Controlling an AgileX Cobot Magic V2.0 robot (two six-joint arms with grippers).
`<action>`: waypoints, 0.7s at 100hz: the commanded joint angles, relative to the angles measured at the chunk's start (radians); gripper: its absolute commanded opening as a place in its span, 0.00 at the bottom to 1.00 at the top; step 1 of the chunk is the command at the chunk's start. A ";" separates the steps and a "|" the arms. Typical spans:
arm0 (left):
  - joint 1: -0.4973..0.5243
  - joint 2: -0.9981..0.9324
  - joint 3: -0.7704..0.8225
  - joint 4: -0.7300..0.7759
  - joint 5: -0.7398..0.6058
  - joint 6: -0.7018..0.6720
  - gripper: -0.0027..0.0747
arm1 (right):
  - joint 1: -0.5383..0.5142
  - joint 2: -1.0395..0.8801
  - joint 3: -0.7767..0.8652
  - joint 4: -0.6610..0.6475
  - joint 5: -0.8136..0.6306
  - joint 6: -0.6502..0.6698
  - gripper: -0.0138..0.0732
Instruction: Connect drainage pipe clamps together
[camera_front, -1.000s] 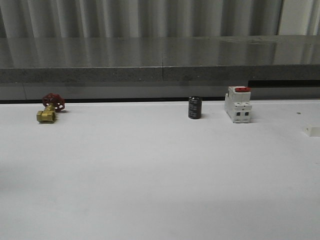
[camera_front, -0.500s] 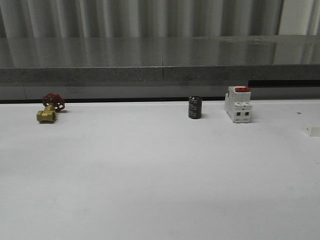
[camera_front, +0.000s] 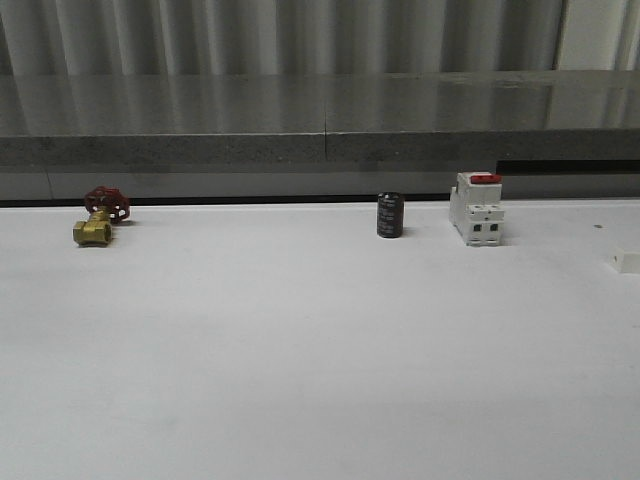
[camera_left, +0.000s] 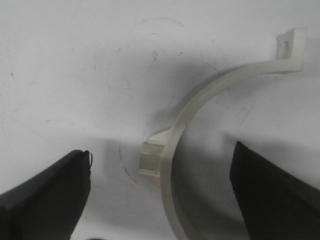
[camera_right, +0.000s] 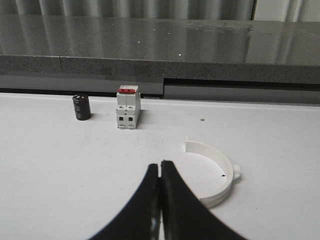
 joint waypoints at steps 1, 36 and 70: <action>0.004 -0.028 -0.040 -0.006 -0.038 0.013 0.77 | 0.001 -0.019 -0.020 -0.009 -0.084 -0.003 0.08; 0.004 0.021 -0.067 -0.015 -0.012 0.015 0.76 | 0.001 -0.019 -0.020 -0.009 -0.084 -0.003 0.08; 0.004 0.021 -0.067 -0.018 0.010 0.015 0.24 | 0.001 -0.019 -0.020 -0.009 -0.084 -0.003 0.08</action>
